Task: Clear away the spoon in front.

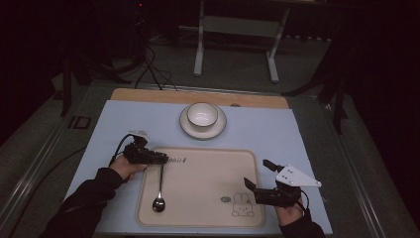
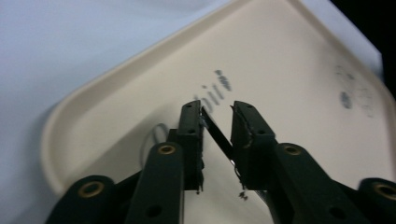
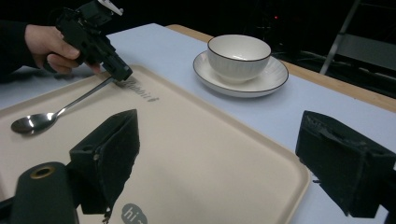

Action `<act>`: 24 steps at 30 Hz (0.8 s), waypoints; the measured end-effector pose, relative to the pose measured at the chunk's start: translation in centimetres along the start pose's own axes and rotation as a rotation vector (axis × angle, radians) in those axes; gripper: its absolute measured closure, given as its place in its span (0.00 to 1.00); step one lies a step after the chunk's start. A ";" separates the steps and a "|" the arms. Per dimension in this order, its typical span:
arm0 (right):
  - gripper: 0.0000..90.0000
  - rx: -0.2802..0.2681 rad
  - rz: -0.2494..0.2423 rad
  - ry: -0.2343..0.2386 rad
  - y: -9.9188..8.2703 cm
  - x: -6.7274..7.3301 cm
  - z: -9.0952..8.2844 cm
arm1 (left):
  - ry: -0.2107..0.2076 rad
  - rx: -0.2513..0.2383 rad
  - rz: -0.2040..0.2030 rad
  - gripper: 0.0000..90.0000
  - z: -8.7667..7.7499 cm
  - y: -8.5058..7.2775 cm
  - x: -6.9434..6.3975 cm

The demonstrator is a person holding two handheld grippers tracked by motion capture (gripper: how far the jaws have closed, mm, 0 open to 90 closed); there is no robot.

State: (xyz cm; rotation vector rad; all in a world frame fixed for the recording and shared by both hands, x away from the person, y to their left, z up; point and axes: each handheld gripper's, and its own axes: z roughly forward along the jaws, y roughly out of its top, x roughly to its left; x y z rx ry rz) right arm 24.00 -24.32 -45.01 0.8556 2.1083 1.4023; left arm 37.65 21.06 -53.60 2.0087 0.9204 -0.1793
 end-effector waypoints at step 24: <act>0.15 0.003 -0.004 0.004 0.0 0.1 0.0 | 0.235 0.004 0.054 0.68 1.0 0.1 -1.8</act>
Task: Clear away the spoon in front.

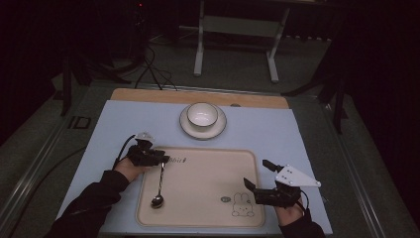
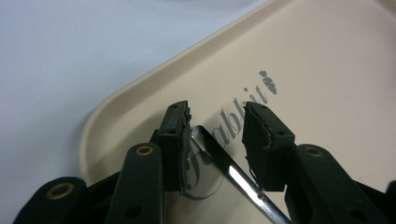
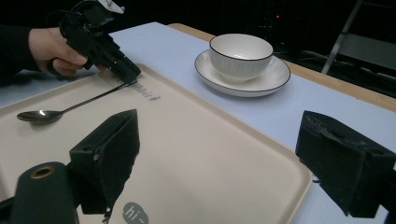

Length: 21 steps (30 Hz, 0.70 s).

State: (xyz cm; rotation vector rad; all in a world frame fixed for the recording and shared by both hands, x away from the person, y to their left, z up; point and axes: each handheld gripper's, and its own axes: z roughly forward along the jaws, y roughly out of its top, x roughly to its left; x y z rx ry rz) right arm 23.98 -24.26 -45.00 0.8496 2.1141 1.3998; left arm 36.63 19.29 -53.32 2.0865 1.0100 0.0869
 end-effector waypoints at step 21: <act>0.15 0.002 0.000 0.000 0.0 0.0 0.0 | 0.094 -0.008 -0.047 0.55 -3.2 1.9 -2.8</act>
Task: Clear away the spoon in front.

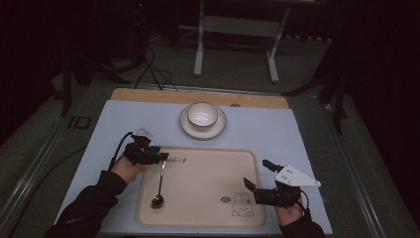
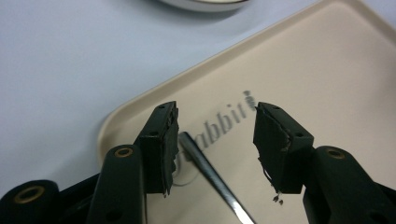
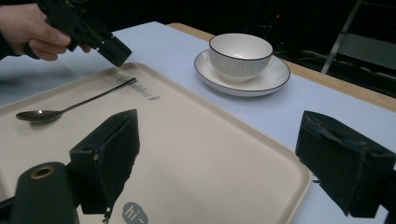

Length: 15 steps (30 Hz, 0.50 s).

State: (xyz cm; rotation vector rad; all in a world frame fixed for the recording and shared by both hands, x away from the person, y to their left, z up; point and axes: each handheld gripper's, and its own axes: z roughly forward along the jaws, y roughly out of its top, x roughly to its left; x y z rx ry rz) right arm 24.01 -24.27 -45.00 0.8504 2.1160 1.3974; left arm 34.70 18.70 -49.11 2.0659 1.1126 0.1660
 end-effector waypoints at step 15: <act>0.15 0.009 -0.006 0.000 0.0 0.0 0.1 | -0.110 -0.043 -0.020 0.13 -1.9 -0.1 -1.6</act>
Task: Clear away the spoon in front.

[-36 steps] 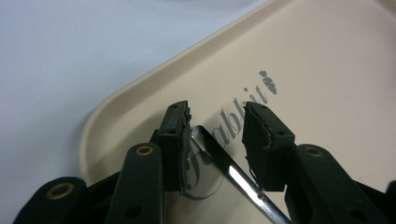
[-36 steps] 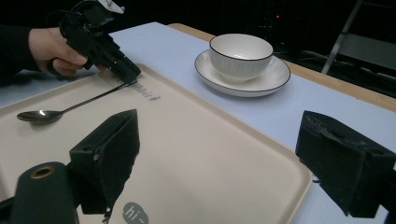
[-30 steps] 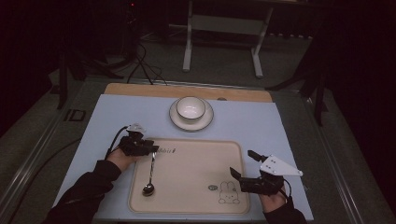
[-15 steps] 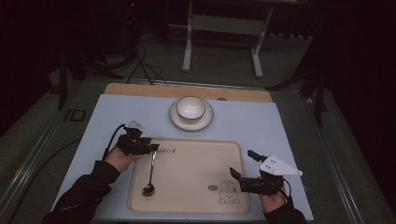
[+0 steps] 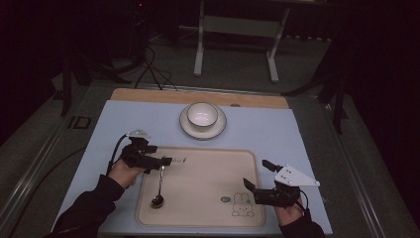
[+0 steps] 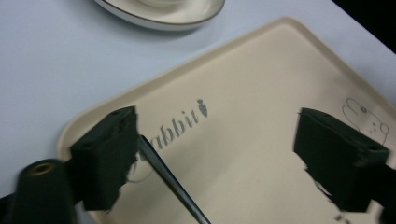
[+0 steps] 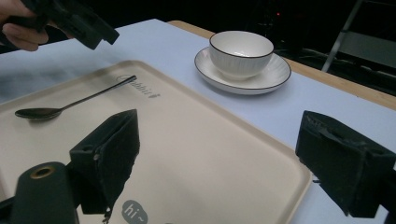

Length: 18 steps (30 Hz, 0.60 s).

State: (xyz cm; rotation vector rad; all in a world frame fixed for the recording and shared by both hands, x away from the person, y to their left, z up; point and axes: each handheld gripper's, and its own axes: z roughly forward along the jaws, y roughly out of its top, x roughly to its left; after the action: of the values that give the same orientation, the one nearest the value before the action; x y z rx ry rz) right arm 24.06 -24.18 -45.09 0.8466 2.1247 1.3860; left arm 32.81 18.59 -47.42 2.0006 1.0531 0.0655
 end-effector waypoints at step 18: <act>0.15 0.001 0.001 0.001 0.0 -0.1 -0.1 | -0.014 -0.118 0.088 0.01 -1.3 -1.3 -2.2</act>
State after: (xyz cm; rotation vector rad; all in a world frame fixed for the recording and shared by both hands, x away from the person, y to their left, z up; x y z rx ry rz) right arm 24.02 -24.33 -45.05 0.8474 2.1262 1.3866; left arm 29.99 18.29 -46.82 1.9369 0.9303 0.1576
